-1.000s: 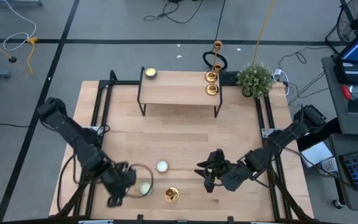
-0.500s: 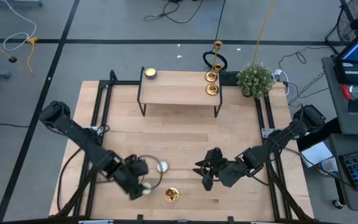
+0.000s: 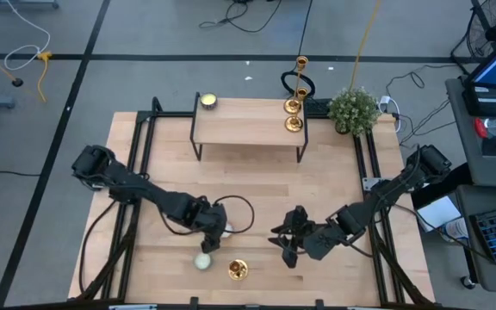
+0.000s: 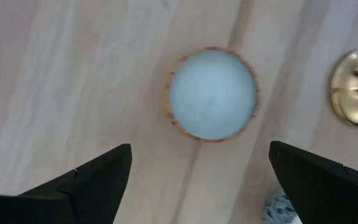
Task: Pick & Place candle stick holders
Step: Put the yellow patterned scented candle on the shelf aligned with the black patterned scented candle
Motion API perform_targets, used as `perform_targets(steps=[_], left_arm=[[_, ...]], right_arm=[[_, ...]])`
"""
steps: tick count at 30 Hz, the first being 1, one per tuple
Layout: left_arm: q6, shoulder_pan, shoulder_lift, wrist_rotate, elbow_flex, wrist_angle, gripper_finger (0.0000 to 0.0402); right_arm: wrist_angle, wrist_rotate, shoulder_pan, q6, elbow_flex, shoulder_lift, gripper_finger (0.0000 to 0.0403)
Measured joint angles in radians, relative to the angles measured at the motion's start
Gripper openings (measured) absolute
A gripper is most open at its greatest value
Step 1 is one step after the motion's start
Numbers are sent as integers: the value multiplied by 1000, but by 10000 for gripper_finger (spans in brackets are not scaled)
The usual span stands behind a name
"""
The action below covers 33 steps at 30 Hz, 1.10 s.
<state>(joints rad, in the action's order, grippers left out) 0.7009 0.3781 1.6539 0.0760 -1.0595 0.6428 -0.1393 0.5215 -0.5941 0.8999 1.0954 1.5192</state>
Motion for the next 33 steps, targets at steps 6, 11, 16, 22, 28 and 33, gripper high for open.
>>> perform_targets(steps=[6,11,16,22,28,33], left_arm=[[54,-36,-2,5,-15,-2,388],[118,-85,-2,-25,-38,0,388],[123,-111,8,-46,-86,2,388],[144,-117,124,-100,-192,97,388],[139,-111,291,-143,-403,304,388],[130,-99,347,-64,-524,390,388]], right_arm=[[0,0,-3,-26,0,0,144],[-1,0,-3,-52,0,0,144],[-1,-4,6,-72,0,0,144],[-13,-32,25,-98,1,-13,144],[-31,-33,25,-104,1,-23,144],[-36,-43,25,-104,1,-24,144]])
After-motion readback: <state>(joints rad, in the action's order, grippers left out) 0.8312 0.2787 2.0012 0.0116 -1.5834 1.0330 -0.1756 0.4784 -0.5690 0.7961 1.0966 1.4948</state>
